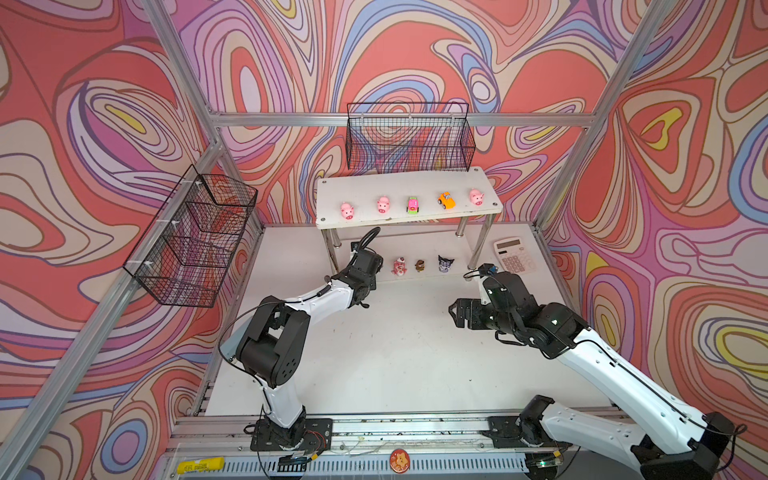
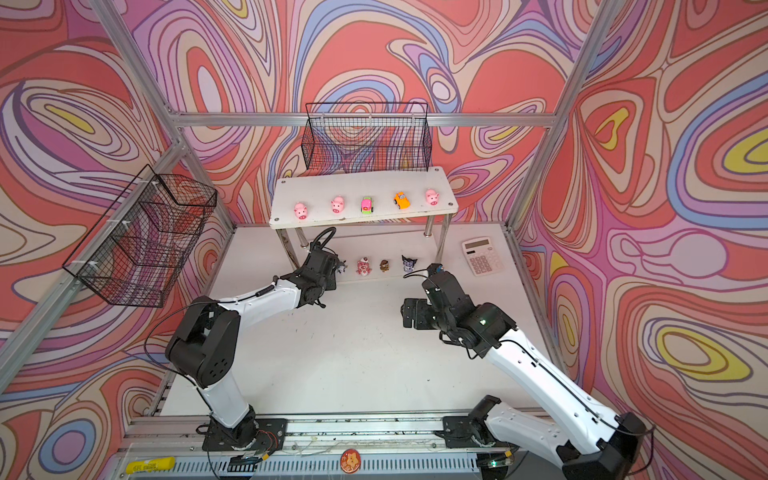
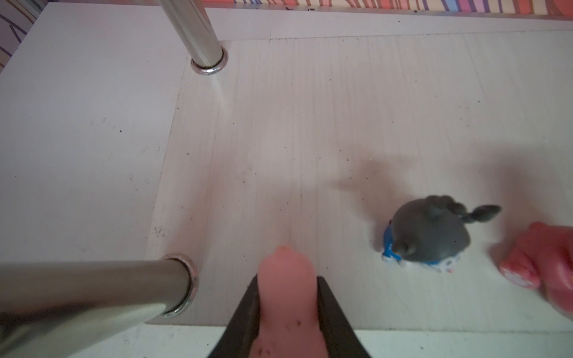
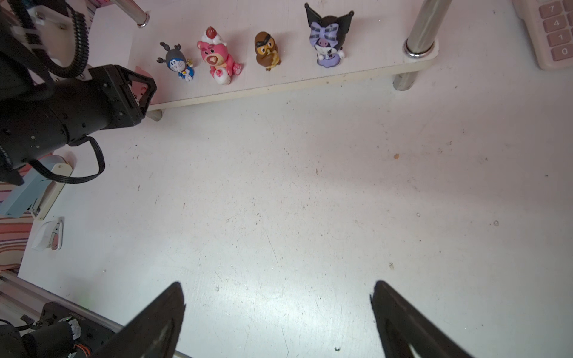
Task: Organize plastic toys on shelves
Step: Place the plastic toy on the shelf.
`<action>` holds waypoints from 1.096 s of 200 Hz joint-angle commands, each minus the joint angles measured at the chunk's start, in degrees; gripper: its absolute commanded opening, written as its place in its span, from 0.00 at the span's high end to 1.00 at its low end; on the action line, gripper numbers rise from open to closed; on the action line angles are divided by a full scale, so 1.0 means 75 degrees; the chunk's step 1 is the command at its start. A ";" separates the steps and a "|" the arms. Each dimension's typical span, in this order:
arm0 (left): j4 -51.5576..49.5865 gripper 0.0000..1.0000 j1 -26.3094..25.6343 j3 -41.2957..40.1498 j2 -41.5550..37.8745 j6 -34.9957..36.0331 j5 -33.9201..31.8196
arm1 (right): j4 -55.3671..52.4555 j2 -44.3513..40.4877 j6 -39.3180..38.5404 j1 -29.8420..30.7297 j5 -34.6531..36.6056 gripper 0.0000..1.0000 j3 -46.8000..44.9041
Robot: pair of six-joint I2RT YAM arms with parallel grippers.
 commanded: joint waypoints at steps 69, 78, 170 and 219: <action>0.0204 0.70 0.0225 0.0368 0.0257 0.0244 0.0252 | -0.0045 0.0011 -0.0070 -0.0008 0.0257 0.02 0.0352; 0.0210 0.70 0.0235 0.0382 0.0274 0.0257 0.0283 | -0.0060 0.0011 -0.0068 -0.0002 0.0265 0.02 0.0363; 0.0210 0.70 0.0295 0.0555 0.0368 0.0331 0.0348 | -0.0158 -0.0106 -0.0010 -0.0002 0.0319 0.02 0.0397; 0.0199 0.70 0.0294 0.0570 0.0416 0.0357 0.0358 | -0.0113 -0.0054 -0.0056 -0.0002 0.0303 0.02 0.0470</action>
